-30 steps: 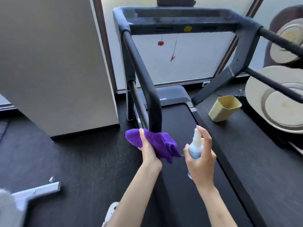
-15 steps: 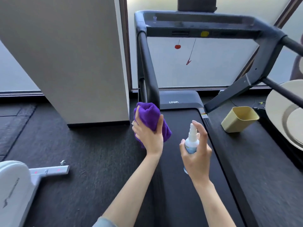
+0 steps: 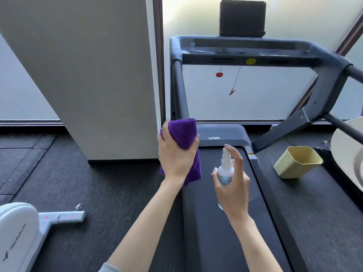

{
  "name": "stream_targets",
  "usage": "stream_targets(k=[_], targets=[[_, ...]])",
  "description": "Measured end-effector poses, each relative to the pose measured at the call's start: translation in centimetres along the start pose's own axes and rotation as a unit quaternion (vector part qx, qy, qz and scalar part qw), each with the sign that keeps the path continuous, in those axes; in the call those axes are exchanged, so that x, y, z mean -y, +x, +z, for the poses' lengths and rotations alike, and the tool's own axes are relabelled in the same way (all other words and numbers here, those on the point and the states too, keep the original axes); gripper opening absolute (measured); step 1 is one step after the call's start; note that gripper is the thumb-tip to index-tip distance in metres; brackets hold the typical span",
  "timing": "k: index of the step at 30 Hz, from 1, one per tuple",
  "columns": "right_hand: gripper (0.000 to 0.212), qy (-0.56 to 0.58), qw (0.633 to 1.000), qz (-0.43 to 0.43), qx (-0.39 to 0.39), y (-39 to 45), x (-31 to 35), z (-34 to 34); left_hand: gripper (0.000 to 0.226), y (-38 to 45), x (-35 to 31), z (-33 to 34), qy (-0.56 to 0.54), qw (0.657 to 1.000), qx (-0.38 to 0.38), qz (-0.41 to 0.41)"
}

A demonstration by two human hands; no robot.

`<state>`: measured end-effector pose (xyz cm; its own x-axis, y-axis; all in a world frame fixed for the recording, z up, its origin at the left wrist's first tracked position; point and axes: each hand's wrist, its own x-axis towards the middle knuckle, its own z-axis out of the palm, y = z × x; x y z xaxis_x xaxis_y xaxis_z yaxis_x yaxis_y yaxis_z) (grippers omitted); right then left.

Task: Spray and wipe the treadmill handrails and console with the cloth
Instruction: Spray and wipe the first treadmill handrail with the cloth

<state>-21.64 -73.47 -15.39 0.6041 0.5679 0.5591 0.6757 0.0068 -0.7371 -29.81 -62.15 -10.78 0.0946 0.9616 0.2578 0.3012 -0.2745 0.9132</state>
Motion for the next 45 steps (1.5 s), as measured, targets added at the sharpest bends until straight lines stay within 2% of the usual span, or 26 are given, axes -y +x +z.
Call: stream_targets(k=[3,8,11,14,18,20,24,26,34,38,41,45], targets=[[0.074,-0.005,1.0,-0.008,0.013,1.8,0.1,0.4,0.075,3.0,-0.8,-0.3,-0.017,0.994,0.066,-0.082],[0.072,-0.006,1.0,-0.016,0.024,4.9,0.2,1.6,0.071,7.3,-1.4,-0.4,-0.107,0.96,0.18,-0.188],[0.072,-0.013,0.999,-0.027,0.01,6.4,-0.1,2.3,0.074,10.2,-1.8,0.2,-0.123,0.943,0.22,-0.218],[0.071,-0.018,1.0,-0.019,-0.008,7.7,-0.3,3.2,0.065,12.9,-2.0,1.1,-0.143,0.93,0.247,-0.233],[0.073,-0.032,0.999,-0.021,-0.01,9.3,0.0,4.7,0.035,15.4,-1.6,2.1,-0.181,0.916,0.255,-0.253],[0.073,-0.037,0.999,-0.017,-0.014,10.2,0.1,5.6,0.028,16.5,-1.5,2.5,-0.213,0.902,0.262,-0.269],[0.073,-0.045,0.998,-0.026,-0.024,11.2,0.4,6.1,0.038,17.7,-1.5,3.0,-0.243,0.885,0.258,-0.301],[0.072,-0.042,0.998,-0.029,-0.026,11.5,0.2,5.9,0.034,18.0,-1.4,3.2,-0.239,0.884,0.262,-0.306],[0.075,-0.01,1.0,-0.024,0.006,13.9,-1.5,6.0,0.032,17.9,-0.9,3.5,-0.225,0.891,0.258,-0.299],[0.075,0.027,0.998,-0.048,0.043,15.9,-2.4,6.5,0.024,17.8,-0.5,3.5,-0.219,0.896,0.253,-0.292],[0.075,0.06,0.992,-0.072,0.087,17.6,-2.9,6.0,0.026,17.5,-0.5,3.4,-0.196,0.902,0.238,-0.302],[0.076,0.086,0.982,-0.019,0.169,18.7,-2.9,3.1,0.03,16.9,-1.8,2.9,-0.149,0.905,0.201,-0.345]])
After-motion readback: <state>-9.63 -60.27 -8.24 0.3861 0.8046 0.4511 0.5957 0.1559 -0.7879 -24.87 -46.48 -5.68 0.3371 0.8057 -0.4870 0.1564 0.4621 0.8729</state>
